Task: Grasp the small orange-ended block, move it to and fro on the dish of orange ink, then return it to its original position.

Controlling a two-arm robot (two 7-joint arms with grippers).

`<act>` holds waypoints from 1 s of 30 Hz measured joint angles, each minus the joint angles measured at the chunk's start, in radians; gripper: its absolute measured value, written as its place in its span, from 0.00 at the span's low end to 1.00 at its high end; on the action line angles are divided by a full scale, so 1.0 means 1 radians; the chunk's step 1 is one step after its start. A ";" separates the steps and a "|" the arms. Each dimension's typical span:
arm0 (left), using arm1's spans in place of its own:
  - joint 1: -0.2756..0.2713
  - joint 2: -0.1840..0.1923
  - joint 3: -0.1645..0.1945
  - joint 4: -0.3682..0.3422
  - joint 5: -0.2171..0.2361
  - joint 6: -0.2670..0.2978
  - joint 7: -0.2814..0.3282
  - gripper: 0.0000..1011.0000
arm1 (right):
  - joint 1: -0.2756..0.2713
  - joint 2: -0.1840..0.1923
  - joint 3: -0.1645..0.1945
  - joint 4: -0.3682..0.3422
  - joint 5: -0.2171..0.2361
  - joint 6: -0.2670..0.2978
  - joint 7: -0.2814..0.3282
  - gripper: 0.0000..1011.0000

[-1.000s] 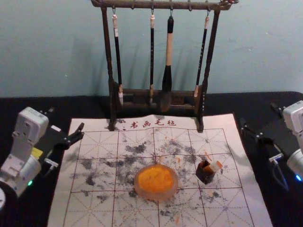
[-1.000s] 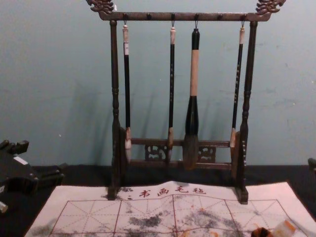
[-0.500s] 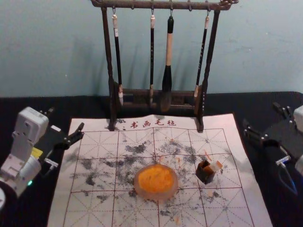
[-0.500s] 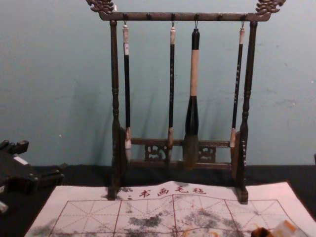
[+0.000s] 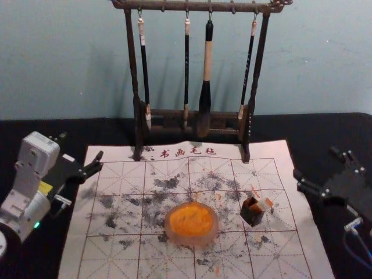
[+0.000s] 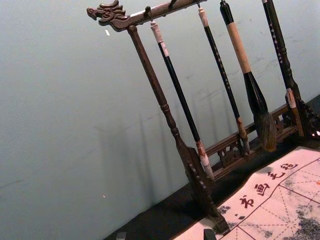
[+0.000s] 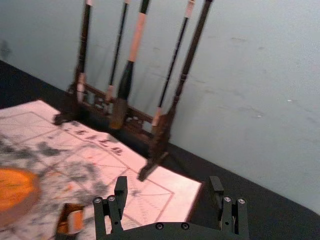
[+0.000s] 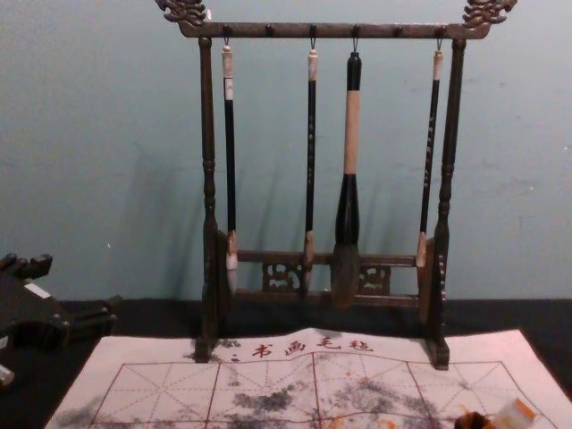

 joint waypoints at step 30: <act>0.000 0.000 0.000 0.000 0.000 0.000 0.000 0.99 | -0.014 -0.013 -0.037 0.054 0.012 0.036 0.253 0.99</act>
